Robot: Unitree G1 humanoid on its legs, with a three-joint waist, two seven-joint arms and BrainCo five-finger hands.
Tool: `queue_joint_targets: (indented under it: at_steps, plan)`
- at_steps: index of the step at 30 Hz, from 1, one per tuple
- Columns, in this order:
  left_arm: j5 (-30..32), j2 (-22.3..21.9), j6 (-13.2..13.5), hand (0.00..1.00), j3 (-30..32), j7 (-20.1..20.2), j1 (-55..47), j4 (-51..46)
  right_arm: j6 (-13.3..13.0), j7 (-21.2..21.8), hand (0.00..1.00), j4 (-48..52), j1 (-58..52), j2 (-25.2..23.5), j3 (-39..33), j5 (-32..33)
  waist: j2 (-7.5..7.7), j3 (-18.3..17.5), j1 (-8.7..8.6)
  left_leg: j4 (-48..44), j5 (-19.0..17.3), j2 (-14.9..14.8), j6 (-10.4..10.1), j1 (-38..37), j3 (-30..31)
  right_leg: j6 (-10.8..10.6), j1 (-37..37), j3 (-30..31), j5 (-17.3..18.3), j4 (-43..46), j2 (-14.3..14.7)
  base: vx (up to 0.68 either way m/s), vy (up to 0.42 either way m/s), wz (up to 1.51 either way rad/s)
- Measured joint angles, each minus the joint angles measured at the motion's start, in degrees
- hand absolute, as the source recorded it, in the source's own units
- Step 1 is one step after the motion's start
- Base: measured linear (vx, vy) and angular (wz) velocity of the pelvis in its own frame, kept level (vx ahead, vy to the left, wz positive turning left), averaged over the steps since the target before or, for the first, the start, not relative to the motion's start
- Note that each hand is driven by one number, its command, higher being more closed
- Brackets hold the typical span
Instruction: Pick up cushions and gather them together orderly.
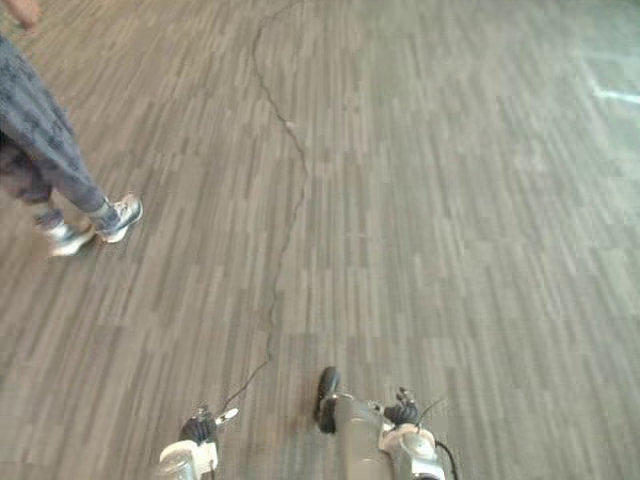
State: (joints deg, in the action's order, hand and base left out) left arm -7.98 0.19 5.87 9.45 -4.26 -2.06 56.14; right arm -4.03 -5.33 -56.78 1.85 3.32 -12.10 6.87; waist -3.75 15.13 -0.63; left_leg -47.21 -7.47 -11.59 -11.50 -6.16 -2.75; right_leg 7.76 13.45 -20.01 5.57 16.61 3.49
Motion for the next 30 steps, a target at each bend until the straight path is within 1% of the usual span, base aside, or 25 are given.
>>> queue_joint_targets:
  at_steps: [1, 2, 3, 4, 5, 7, 8, 9, 10, 11, 12, 13, 14, 16, 18, 19, 20, 21, 22, 24, 25, 26, 27, 29, 30]
  plan:
    - [0.0, -0.1, 0.1, 0.0, 0.8, 0.0, 0.0, -0.8, 0.1, -0.2, 0.0, 0.2, -0.5, -0.2, 0.0, 0.0, 0.07, 0.1, 0.48, -7.7, -2.2, -1.4, 1.0, 3.4, -0.9, 0.4, -3.3, 0.4, 1.0, -1.4, 1.1, 0.56, -0.073, -0.18]
    - [0.0, 0.1, 0.0, 0.0, 1.4, 0.0, -0.3, -2.0, 0.2, -0.4, 0.0, 0.9, -1.2, -0.8, 0.0, 0.1, 0.69, 0.4, 1.19, -13.2, -4.7, -2.4, 2.2, 7.1, -2.7, 1.1, -7.6, 1.2, 2.4, -3.4, 1.7, 0.55, -0.071, -0.24]
    - [0.0, 0.7, 0.1, 0.0, 1.7, 0.0, -0.9, -3.4, 0.2, -0.3, 0.0, 1.5, -1.6, -1.8, 0.2, 0.1, 2.02, 0.3, 1.54, -13.8, -6.5, -2.5, 3.7, 10.9, -4.7, 0.9, -11.3, 2.4, 3.4, -5.4, 1.8, 0.5, -0.08, -0.28]
    - [-0.1, 0.9, 0.3, 0.0, 2.1, 0.0, -1.1, -4.2, 0.2, -0.4, 0.0, 1.7, -1.7, -2.4, 0.5, 0.3, 2.6, 0.2, 1.85, -12.6, -7.6, -2.5, 5.1, 14.3, -6.0, 0.5, -14.0, 3.5, 3.8, -7.2, 1.8, 0.6, -0.075, -0.37]
    - [-0.2, 1.0, 0.5, 0.0, 2.3, 0.0, -1.2, -4.7, 0.1, -0.4, 0.0, 1.5, -1.6, -2.8, 0.5, 0.5, 2.92, 0.1, 2.63, -8.4, -9.0, -1.9, 6.0, 17.4, -7.2, -0.8, -16.6, 4.8, 3.4, -9.1, 1.6, 0.48, -0.041, -0.59]
    - [-0.8, 1.0, 0.8, 0.0, 2.4, 0.0, -1.2, -4.8, 0.2, -0.4, 0.0, 0.5, -1.2, -3.3, 0.4, 0.5, 3.35, -0.1, 4.12, 8.0, -9.2, 0.9, 6.5, 21.3, -7.2, -2.3, -20.1, 7.8, 3.9, -11.8, 0.6, 0.44, 0.059, -0.65]
    - [-1.3, 1.0, 1.0, 0.0, 2.6, -0.1, -1.4, -4.9, 0.2, -0.4, 0.0, -0.6, -0.4, -3.3, 0.3, 0.5, 3.33, -0.1, 4.3, 18.3, -7.1, 3.4, 6.8, 22.4, -5.0, -3.2, -21.9, 8.8, 4.5, -13.0, -0.5, 0.6, 0.194, -0.54]
    - [-2.0, 0.7, 1.2, 0.0, 2.5, -0.2, -1.5, -4.9, 0.3, -0.4, 0.0, -1.1, -0.4, -3.2, 0.1, 0.5, 3.72, 0.2, 4.71, 30.1, -1.3, 5.8, 5.9, 23.2, -3.0, -4.7, -24.3, 10.4, 5.6, -14.4, -2.0, 0.5, 0.205, -0.52]
    - [-2.2, 0.7, 1.3, 0.0, 2.5, -0.3, -1.5, -4.9, 0.3, -0.4, 0.0, -1.3, -0.5, -3.2, 0.0, 0.5, 3.72, 0.1, 5.06, 33.2, 1.2, 6.4, 5.2, 23.0, -2.6, -5.6, -25.4, 11.3, 6.1, -15.0, -2.6, 0.61, 0.281, -0.58]
    - [-2.3, 0.6, 1.3, 0.0, 2.3, -0.3, -1.5, -4.8, 0.3, -0.4, 0.0, -1.8, -0.6, -3.2, 0.0, 0.5, 3.4, -0.1, 5.38, 35.1, 5.3, 6.9, 4.9, 23.0, -2.6, -7.1, -26.7, 12.5, 7.0, -15.7, -3.3, 0.57, 0.272, -0.58]
    - [-2.3, 0.8, 1.2, 0.0, 2.3, -0.3, -1.5, -4.5, 0.3, -0.6, 0.0, -2.2, -1.0, -3.6, -0.1, 0.5, 3.8, -1.1, 5.66, 34.4, 10.1, 8.0, 7.6, 22.4, -3.2, -8.8, -28.1, 13.6, 8.4, -15.5, -5.1, 0.58, 0.275, -0.48]
    - [-2.2, 1.3, 1.2, 0.0, 2.3, -0.3, -1.4, -4.4, 0.4, -0.6, 0.0, -2.7, -0.8, -4.0, -0.1, 0.4, 4.97, -1.2, 5.59, 33.0, 8.2, 9.1, 9.1, 22.6, -3.8, -9.3, -27.6, 14.2, 8.8, -14.1, -6.5, 0.61, 0.257, -0.34]
    - [-2.3, 1.5, 1.2, 0.0, 2.2, -0.2, -1.4, -4.5, 0.4, -0.5, 0.0, -2.6, -0.9, -4.4, -0.4, 0.3, 5.53, -1.6, 5.55, 30.3, 5.9, 9.3, 10.5, 23.3, -4.8, -9.5, -25.9, 14.9, 8.9, -10.4, -7.5, 0.58, 0.247, -0.3]
    - [-2.2, 2.0, 1.1, 0.0, 1.7, -0.3, -1.3, -4.1, 0.5, -0.5, 0.0, -2.2, -1.4, -5.1, -1.2, 0.3, 6.53, -2.1, 5.95, 26.4, 0.4, 9.8, 12.0, 21.0, -7.4, -11.5, -19.5, 16.7, 9.7, 7.7, -9.8, 0.63, 0.277, -0.4]
    - [-2.3, 3.4, 0.6, 0.0, 0.0, -0.4, -0.7, -2.9, 0.3, -0.2, 0.0, 0.1, -2.3, -5.6, -1.1, 0.2, 7.48, -1.8, 5.34, 25.9, -3.3, 11.2, 13.2, 15.9, -8.5, -15.3, -12.8, 17.5, 6.4, 27.7, -12.7, 0.53, 0.198, -0.27]
    - [-2.3, 3.6, 0.5, 0.0, -0.5, -0.4, -0.7, -2.1, 0.0, 0.1, 0.0, 1.3, -2.5, -5.6, -1.0, 0.0, 7.48, -1.6, 4.32, 25.9, -5.6, 11.3, 13.6, 11.8, -8.9, -15.1, -9.6, 16.4, 6.6, 37.6, -14.1, 0.49, 0.151, -0.2]
    - [-2.3, 3.6, 0.4, 0.0, -0.5, -0.4, -0.9, -1.8, -0.1, 0.3, 0.0, 2.1, -2.6, -5.6, -0.9, -0.1, 7.27, -1.5, 3.78, 26.6, -6.7, 11.1, 13.6, 9.3, -9.3, -14.1, -8.0, 14.5, 7.3, 41.1, -15.1, 0.46, 0.111, -0.38]
    - [-2.3, 3.4, 0.2, 0.0, -0.5, -0.4, -1.0, -1.6, -0.2, 0.6, 0.0, 2.9, -2.7, -5.6, -0.9, -0.2, 6.56, -1.4, 3.7, 28.6, -8.7, 10.0, 13.2, 4.6, -10.9, -12.1, -4.4, 10.2, 8.5, 42.6, -16.6, 0.43, 0.081, -0.46]
    - [-2.3, 3.3, 0.2, 0.0, -0.5, -0.4, -0.8, -1.6, -0.2, 0.7, 0.0, 3.3, -2.7, -5.7, -0.8, -0.2, 6.57, -1.4, 3.76, 29.3, -9.5, 9.6, 12.9, 3.0, -11.6, -11.5, -2.8, 8.2, 9.1, 42.1, -16.9, 0.43, 0.065, -0.67]
    - [-2.3, 3.6, 0.0, 0.0, -0.4, -0.4, -1.0, -0.7, -0.7, 0.9, 0.0, 3.7, -2.3, -5.6, -0.6, -0.2, 6.62, -1.2, 3.64, 32.6, -10.6, 8.2, 11.6, -2.6, -14.6, -10.6, 2.3, 1.1, 11.0, 35.5, -16.8, 0.48, 0.031, -0.73]
    - [-2.3, 3.7, 0.0, 0.0, -0.7, -0.4, -0.8, -0.3, -0.9, 0.9, 0.0, 3.6, -1.9, -4.9, -0.6, -0.2, 6.58, -1.2, 2.95, 35.3, -10.7, 7.6, 11.4, -5.6, -16.2, -9.9, 4.8, -3.5, 10.6, 26.7, -15.8, 0.45, 0.011, -0.57]
    - [-2.3, 3.6, 0.0, 0.0, -0.9, -0.4, -0.8, -0.3, -0.9, 0.9, 0.0, 3.5, -1.7, -4.6, -0.6, -0.2, 6.48, -1.2, 2.67, 36.3, -10.7, 7.5, 11.3, -6.4, -16.8, -9.5, 5.5, -4.8, 9.7, 22.7, -15.1, 0.58, -0.019, -0.39]
    - [-2.2, 3.6, 0.0, 0.0, -2.0, -0.3, -0.7, -0.3, -0.8, 0.9, 0.0, 3.2, -1.3, -3.6, -0.3, -0.2, 6.05, -0.9, 1.97, 38.2, -10.8, 7.0, 10.1, -8.4, -17.5, -8.9, 6.8, -6.7, 5.6, 11.8, -13.1, 0.42, -0.032, -0.12]
    - [-2.0, 3.5, 0.0, 0.0, -2.9, -0.2, -0.7, 0.5, -0.6, 0.9, 0.0, 1.8, -1.3, -2.3, 0.5, -0.2, 5.81, -0.8, 0.55, 39.3, -11.5, 7.0, 8.2, -11.0, -17.1, -7.7, 7.2, -7.5, -1.0, -0.5, -10.7, 0.64, -0.091, 0.04]
    - [-1.5, 3.7, 0.0, 0.0, -3.1, -0.1, -0.9, 0.7, -0.5, 1.0, 0.0, 1.7, -2.2, -1.7, 0.5, 0.0, 5.87, -0.8, 0.42, 38.8, -12.5, 7.1, 6.0, -13.1, -16.6, -4.1, 6.6, -6.8, -5.5, -4.1, -9.6, 0.64, -0.13, 0.06]
